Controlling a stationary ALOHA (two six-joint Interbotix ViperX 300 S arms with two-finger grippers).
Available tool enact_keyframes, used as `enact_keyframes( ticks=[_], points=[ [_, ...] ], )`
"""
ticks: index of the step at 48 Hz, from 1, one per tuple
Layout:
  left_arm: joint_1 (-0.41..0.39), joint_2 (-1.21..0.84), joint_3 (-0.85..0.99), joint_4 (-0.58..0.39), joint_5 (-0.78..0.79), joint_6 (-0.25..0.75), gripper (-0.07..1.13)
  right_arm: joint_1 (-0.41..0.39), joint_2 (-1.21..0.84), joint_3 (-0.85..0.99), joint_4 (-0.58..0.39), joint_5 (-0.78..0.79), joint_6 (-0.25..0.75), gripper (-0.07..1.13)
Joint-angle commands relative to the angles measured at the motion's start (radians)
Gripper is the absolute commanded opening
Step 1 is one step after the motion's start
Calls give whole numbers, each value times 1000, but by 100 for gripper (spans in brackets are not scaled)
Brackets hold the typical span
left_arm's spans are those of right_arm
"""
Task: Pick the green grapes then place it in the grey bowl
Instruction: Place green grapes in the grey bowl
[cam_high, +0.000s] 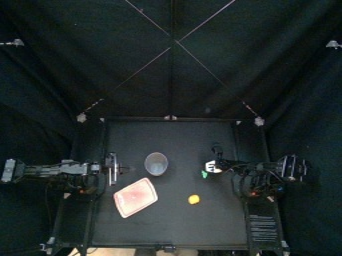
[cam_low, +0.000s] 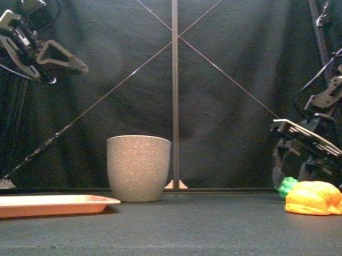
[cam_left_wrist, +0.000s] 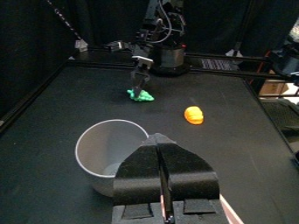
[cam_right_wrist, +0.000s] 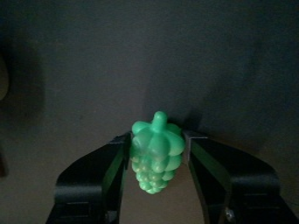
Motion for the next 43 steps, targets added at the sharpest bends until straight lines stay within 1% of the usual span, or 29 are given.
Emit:
enact_keyframes(
  ticks=[1, 7, 15, 19, 22, 26, 28, 32, 38, 43],
  points=[
    [2, 5, -14, -2, -9, 0, 15, 17, -9, -40, -8, -2, -3, 70],
    [2, 5, -14, -2, -9, 0, 15, 34, -15, -104, -44, -2, -12, 69],
    [2, 5, -14, -2, -9, -2, 15, 52, -17, -252, -164, -12, -15, 69],
    [2, 5, -14, -2, -9, -2, 15, 69, -3, -336, -264, -28, -26, 69],
    [3, 5, -14, -2, -9, 0, 15, 86, 15, -393, -368, -46, -37, 69],
    [2, 5, -14, -2, -9, -2, 15, 100, 61, -471, -503, -89, -28, 69],
    [3, 5, -14, -2, -9, -2, 15, 103, 84, -502, -541, -112, -25, 69],
    [3, 6, -14, -3, -9, -3, 15, 106, 143, -560, -575, -166, -25, 69],
    [2, 5, -14, -8, -9, -2, 15, 112, 247, -647, -601, -261, -35, 69],
    [3, 5, -12, -8, -9, -2, 15, 114, 316, -706, -632, -310, -35, 69]
  ],
)
